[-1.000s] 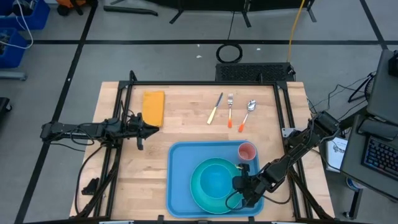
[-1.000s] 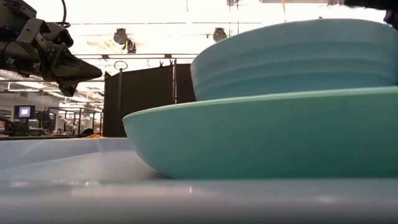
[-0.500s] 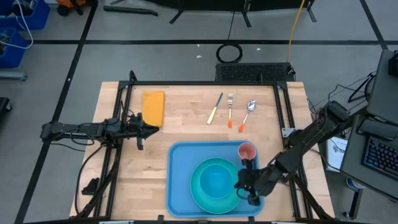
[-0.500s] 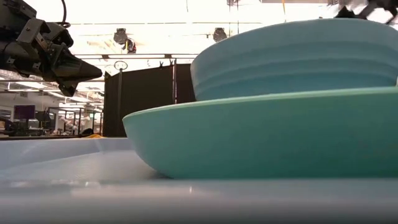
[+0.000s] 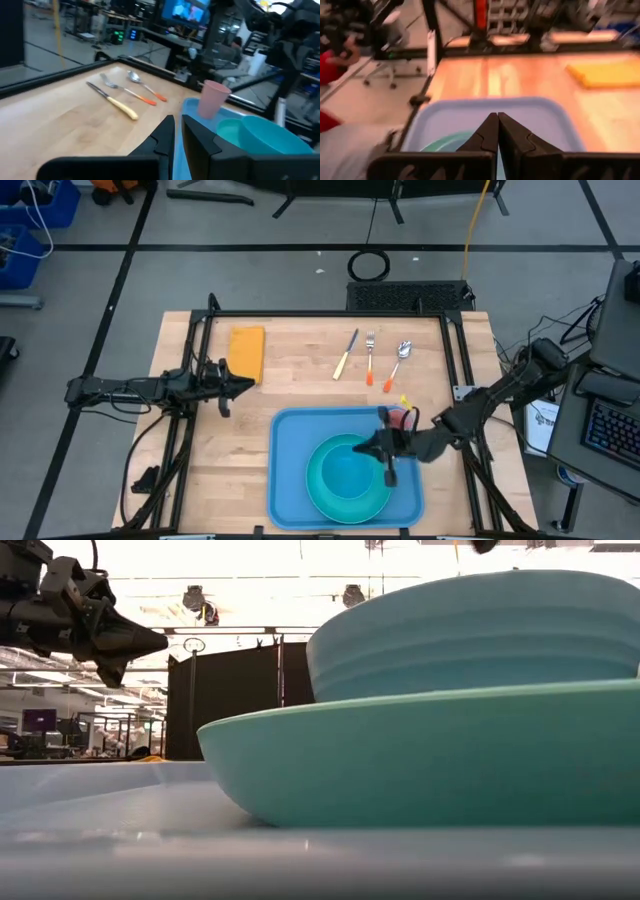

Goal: Set up tray
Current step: Put the orange napkin to the left of the green plate on the blue serving tray

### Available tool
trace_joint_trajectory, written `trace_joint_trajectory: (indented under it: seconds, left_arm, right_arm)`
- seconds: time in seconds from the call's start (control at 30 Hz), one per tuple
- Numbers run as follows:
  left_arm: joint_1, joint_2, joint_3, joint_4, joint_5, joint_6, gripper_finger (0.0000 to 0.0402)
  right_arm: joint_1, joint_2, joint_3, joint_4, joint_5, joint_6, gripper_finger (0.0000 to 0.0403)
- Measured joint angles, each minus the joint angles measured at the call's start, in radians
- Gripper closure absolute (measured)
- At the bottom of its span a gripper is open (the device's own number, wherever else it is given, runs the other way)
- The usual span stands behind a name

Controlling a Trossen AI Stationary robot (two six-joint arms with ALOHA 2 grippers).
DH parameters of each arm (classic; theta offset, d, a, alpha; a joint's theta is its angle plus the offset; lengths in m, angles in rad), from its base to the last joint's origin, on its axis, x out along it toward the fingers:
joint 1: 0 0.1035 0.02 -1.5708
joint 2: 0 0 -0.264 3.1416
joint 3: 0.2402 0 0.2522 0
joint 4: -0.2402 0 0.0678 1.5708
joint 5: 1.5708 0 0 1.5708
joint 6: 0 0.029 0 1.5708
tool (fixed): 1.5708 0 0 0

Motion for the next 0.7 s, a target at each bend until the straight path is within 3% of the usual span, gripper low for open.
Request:
trace_joint_trajectory:
  seconds: [0.13, 0.27, 0.4, 0.5, 0.7]
  left_arm:
    - [0.0, 0.0, 0.0, -0.036, -0.062, 0.003, 0.0364]
    - [0.0, 0.0, 0.0, -0.062, -0.096, 0.032, 0.0346]
    - [-0.001, 0.0, 0.0, -0.064, -0.109, 0.034, 0.0278]
    - [0.0, 0.0, 0.0, -0.062, -0.19, 0.029, 0.0212]
    - [0.0, 0.008, 0.002, -0.065, -0.379, 0.072, 0.0109]
  right_arm:
    - [-0.06, 0.0, -0.076, 0.143, -0.009, -0.115, 0.0371]
    - [-0.141, -0.017, -0.132, 0.232, -0.044, -0.141, 0.0305]
    - [-0.196, -0.027, -0.164, 0.305, -0.138, -0.205, 0.0229]
    - [-0.216, -0.035, -0.165, 0.364, -0.141, -0.266, 0.0181]
    - [-0.225, -0.059, -0.165, 0.482, -0.171, -0.407, 0.0136]
